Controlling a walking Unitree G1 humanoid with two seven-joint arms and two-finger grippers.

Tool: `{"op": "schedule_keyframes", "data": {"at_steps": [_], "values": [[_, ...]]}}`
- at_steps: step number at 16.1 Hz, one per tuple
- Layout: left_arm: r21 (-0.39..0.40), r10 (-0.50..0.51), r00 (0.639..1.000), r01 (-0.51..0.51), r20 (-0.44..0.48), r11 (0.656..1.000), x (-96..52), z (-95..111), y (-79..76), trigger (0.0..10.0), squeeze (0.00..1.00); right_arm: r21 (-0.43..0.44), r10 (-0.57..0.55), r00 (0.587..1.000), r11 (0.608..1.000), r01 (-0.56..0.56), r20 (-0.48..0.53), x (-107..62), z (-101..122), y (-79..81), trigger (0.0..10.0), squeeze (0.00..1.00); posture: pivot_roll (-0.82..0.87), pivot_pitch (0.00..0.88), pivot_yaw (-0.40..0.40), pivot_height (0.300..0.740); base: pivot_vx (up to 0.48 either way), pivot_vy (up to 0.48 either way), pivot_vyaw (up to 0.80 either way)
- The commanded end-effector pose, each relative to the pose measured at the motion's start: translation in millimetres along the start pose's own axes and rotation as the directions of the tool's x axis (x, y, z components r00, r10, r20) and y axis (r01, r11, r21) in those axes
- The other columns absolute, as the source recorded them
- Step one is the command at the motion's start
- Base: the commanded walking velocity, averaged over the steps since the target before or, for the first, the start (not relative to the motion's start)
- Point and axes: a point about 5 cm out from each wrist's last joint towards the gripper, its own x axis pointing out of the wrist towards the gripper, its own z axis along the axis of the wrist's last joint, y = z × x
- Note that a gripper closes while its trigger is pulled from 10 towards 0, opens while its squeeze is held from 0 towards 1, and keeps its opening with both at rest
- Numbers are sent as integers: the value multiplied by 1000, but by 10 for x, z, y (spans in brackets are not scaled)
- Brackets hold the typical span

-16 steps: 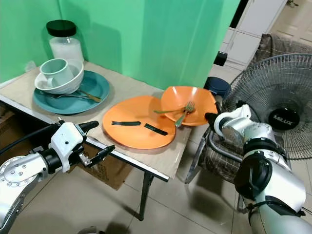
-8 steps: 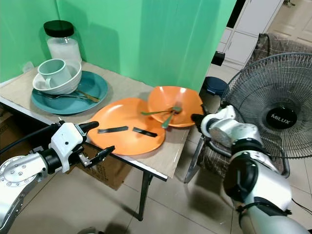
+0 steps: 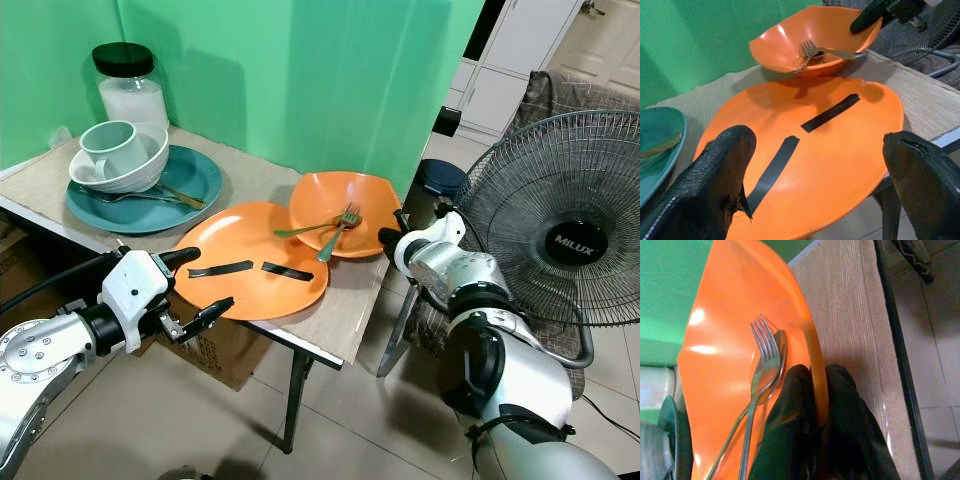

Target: Setting the table

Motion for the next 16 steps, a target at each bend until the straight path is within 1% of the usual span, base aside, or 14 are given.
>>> {"op": "schedule_keyframes", "data": {"at_steps": [1, 3, 4, 5, 6, 9, 11, 12, 13, 14, 16], "values": [[16, 5, 1000, -5, 8, 1000, 8, 27, 20, 10000, 0, 35, 1, 1000, 999, -2, 4, 16, -4, 87, 10000, 0, 114, 0, -116, 740, 0, 0, 0], [18, 5, 1000, -5, 8, 1000, 9, 29, 21, 10000, 0, 80, -1, 1000, 997, 0, 3, 33, -31, 121, 10000, 0, 114, 0, -115, 740, 0, 0, 0], [18, 5, 1000, -5, 8, 1000, 11, 32, 21, 10000, 0, 128, 8, 1000, 992, -7, -8, 50, -72, 155, 10000, 165, 116, 0, -116, 740, 0, 0, 0], [18, 7, 1000, -7, 8, 1000, 10, 32, 22, 10000, 0, 136, 12, 1000, 991, -10, -18, 56, -96, 164, 10000, 949, 116, 0, -116, 740, 0, 0, 0], [18, 8, 1000, -8, 8, 1000, 9, 32, 23, 10000, 0, 136, 14, 1000, 991, -11, -21, 58, -104, 167, 10000, 1000, 118, 0, -119, 740, 0, 0, 0], [18, 12, 1000, -12, 8, 1000, 6, 32, 28, 10000, 0, 152, 13, 1000, 988, -10, -17, 51, -85, 153, 10000, 1000, 116, 0, -117, 740, 0, 0, 0], [19, 12, 1000, -12, 10, 1000, 8, 34, 32, 10000, 0, 167, 10, 1000, 986, -10, 3, 19, 0, 113, 10000, 1000, 115, 0, -116, 740, 0, 0, 0], [20, 11, 1000, -11, 12, 1000, 11, 39, 35, 10000, 0, 162, -4, 1000, 987, 0, 27, -23, 98, 45, 10000, 1000, 115, 0, -116, 740, 0, 0, 0], [21, 9, 1000, -9, 13, 1000, 13, 42, 35, 10000, 0, 155, -3, 999, 988, -3, 40, -49, 154, 16, 10000, 1000, 115, 0, -116, 740, 0, 0, 0], [21, 8, 1000, -8, 14, 1000, 16, 45, 37, 10000, 0, 154, 5, 999, 988, -12, 45, -66, 188, 8, 10000, 1000, 108, 0, -107, 740, 0, 0, 0], [23, 4, 1000, -4, 17, 1000, 27, 53, 45, 10000, 0, 148, 48, 997, 987, -55, 56, -149, 325, -27, 10000, 1000, 104, 0, -101, 740, 0, 0, 0]]}}
